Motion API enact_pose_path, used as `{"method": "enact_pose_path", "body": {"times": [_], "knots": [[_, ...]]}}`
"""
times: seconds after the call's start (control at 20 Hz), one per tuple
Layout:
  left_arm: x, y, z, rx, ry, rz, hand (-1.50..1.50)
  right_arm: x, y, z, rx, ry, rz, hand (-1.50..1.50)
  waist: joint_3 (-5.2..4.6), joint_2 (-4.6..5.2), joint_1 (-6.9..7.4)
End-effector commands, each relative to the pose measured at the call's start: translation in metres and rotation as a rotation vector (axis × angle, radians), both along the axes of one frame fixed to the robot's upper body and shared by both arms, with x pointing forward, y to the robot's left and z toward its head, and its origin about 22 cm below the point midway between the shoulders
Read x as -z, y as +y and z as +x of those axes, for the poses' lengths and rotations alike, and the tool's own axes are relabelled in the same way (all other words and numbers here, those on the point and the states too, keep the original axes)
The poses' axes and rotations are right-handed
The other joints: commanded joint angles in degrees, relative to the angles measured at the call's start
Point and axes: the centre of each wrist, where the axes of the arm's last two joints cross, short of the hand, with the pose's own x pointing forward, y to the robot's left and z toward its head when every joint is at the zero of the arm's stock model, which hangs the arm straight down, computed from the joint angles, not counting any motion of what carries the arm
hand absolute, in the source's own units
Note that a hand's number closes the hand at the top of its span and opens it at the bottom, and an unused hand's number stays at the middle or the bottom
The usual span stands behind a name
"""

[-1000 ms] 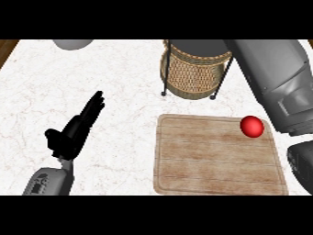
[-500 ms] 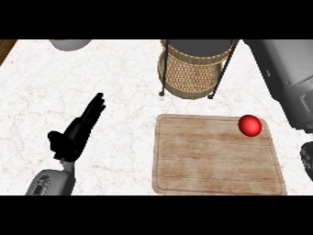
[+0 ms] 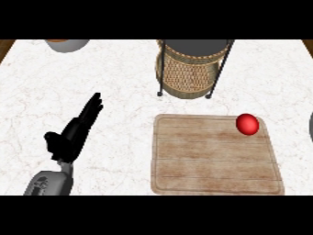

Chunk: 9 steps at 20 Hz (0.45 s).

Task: Pick the lemon from the cutting board and place it in the tiered basket

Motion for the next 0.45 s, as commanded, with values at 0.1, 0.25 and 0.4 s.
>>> {"method": "enact_pose_path", "body": {"times": [0.1,0.25,0.4], "knots": [[0.007,0.015,0.003,-0.016,-0.005,0.003,0.00,-0.010,-0.107,-0.033,0.056,-0.104,0.090,-1.50,0.00,0.01,-0.66],[0.003,0.007,0.007,-0.001,-0.004,0.007,0.00,0.006,-0.170,-0.063,0.061,-0.116,0.056,-1.50,0.05,-0.03,-0.96],[-0.002,0.007,0.012,-0.007,0.002,-0.032,0.00,0.006,-0.211,-0.089,0.037,-0.057,0.046,-1.50,0.03,0.07,-0.51]]}}
